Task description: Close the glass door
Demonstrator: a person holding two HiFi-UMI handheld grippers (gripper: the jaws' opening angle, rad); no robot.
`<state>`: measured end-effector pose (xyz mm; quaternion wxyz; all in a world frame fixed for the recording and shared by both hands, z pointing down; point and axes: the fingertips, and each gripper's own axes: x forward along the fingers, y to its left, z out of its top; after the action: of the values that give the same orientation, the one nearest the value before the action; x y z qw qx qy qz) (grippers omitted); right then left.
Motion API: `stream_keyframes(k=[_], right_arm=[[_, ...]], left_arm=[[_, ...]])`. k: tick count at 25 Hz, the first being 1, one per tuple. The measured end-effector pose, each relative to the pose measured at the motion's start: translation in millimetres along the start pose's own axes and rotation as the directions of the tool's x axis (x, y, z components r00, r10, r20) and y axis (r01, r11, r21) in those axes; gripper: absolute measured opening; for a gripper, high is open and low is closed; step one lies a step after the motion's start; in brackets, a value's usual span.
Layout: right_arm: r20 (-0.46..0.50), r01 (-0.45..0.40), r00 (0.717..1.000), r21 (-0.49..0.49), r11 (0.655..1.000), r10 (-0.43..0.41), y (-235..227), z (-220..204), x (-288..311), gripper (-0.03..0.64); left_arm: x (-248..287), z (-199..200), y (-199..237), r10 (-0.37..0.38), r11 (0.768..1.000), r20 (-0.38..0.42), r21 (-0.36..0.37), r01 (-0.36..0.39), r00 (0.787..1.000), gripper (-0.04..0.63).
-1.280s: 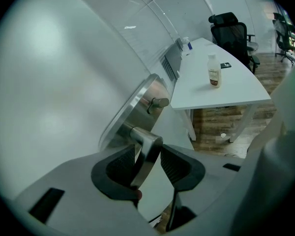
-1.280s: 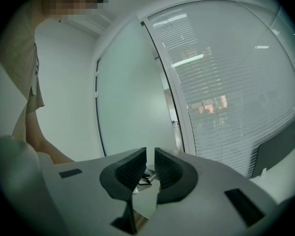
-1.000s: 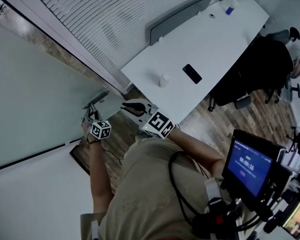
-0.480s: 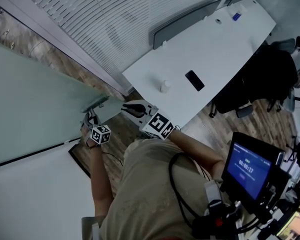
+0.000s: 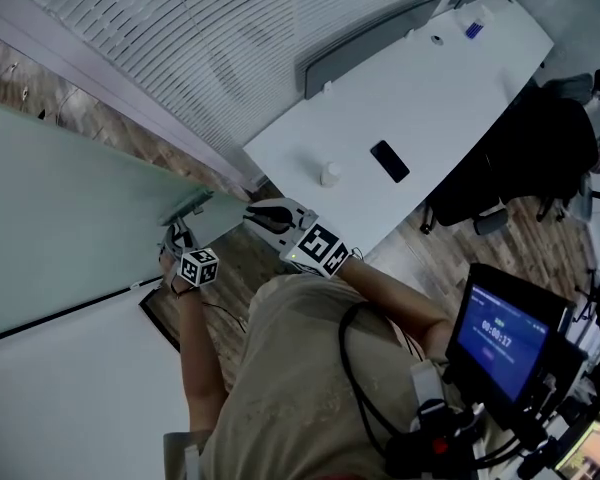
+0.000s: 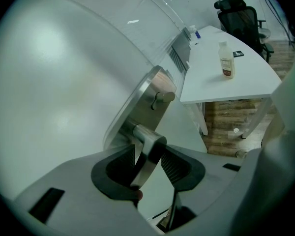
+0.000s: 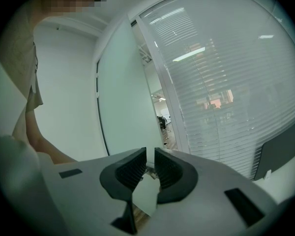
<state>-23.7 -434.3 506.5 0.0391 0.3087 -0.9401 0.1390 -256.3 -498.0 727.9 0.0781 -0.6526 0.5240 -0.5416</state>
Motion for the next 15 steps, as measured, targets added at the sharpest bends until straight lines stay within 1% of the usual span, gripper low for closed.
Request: stream_keyframes(k=[15], right_arm=[[-0.015, -0.012, 1.000, 0.002, 1.000, 0.012, 1.7, -5.6, 8.6, 0.044]], left_arm=[[15.5, 5.2, 12.1, 0.000, 1.000, 0.000, -0.007, 0.000, 1.000, 0.175]])
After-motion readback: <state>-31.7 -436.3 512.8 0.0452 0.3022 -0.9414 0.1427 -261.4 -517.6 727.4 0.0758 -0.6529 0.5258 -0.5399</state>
